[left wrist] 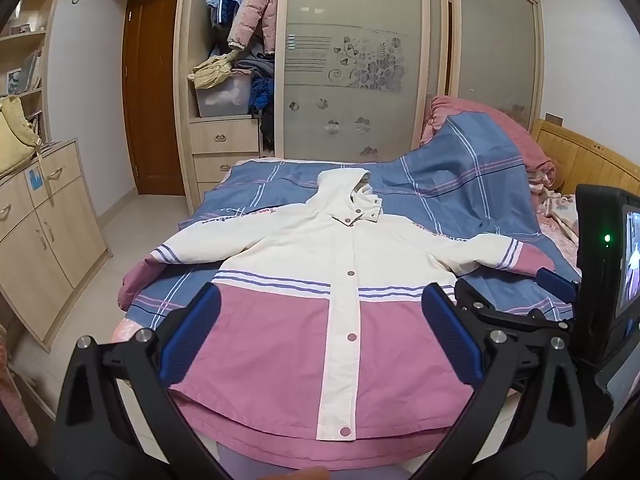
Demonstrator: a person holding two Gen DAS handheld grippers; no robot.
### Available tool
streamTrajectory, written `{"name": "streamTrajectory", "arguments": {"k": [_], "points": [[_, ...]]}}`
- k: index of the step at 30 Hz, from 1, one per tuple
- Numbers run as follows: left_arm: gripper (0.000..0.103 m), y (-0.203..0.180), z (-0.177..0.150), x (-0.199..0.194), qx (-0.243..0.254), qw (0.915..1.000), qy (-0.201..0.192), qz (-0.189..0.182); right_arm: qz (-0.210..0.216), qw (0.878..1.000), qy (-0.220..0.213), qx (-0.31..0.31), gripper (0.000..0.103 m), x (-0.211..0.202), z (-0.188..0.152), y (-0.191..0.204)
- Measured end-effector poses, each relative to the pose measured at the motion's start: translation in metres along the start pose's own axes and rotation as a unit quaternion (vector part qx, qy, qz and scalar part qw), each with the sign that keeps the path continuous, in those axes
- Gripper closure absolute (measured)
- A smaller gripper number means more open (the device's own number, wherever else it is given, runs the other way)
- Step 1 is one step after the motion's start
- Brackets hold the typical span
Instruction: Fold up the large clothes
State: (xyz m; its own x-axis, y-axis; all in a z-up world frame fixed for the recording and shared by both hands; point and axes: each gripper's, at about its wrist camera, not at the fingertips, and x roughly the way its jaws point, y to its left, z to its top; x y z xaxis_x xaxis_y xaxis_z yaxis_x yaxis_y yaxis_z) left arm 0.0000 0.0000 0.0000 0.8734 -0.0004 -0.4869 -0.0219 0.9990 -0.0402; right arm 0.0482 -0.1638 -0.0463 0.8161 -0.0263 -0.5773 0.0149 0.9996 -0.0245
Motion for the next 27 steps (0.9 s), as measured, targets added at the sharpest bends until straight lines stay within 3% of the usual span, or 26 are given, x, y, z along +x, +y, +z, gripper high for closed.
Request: {"name": "streamTrajectory", "arguments": {"k": [27], "points": [[0.002,-0.004,-0.008,0.011,0.009,0.9999,0.008,0.010,0.021,1.000,0.014,-0.003,0.001,0.013,-0.011,0.001]]}}
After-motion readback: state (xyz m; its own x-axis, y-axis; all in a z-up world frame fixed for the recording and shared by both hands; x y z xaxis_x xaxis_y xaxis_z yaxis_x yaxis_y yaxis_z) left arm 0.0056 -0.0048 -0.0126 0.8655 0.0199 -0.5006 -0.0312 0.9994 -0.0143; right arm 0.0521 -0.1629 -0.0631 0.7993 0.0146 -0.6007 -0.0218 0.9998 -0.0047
